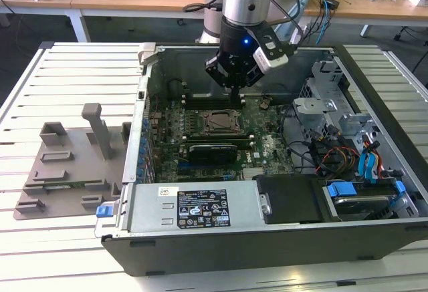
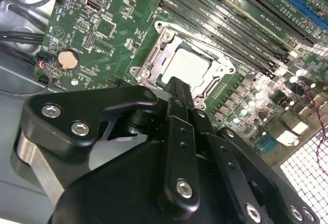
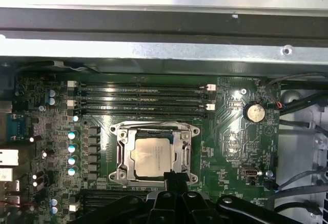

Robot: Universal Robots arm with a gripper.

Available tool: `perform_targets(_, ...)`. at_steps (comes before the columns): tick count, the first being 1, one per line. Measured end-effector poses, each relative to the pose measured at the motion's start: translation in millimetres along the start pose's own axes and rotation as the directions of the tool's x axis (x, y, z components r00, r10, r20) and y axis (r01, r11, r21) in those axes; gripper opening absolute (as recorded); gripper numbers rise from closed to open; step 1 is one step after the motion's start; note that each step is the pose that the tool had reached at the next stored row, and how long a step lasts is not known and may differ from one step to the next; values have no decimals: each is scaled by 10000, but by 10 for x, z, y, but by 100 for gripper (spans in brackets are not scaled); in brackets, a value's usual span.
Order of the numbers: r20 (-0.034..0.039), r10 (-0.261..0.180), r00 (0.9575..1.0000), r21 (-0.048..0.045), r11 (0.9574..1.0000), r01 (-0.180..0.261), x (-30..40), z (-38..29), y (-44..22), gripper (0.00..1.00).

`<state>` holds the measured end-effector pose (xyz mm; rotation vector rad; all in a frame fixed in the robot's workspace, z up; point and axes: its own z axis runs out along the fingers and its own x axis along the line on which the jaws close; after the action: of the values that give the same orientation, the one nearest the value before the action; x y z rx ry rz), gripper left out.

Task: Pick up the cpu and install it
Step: 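Install the first cpu locking lever, then install the second cpu locking lever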

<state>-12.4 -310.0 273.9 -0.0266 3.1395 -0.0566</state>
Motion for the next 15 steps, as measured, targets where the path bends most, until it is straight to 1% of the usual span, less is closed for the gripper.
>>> perform_targets(2,0,0,10000,0,10000,0,0,-21,-1,11)
perform_targets(13,0,-1,10000,1,10000,1,0,-27,-2,11)
perform_targets(15,0,-1,10000,-1,10000,1,-1,-26,-28,11)
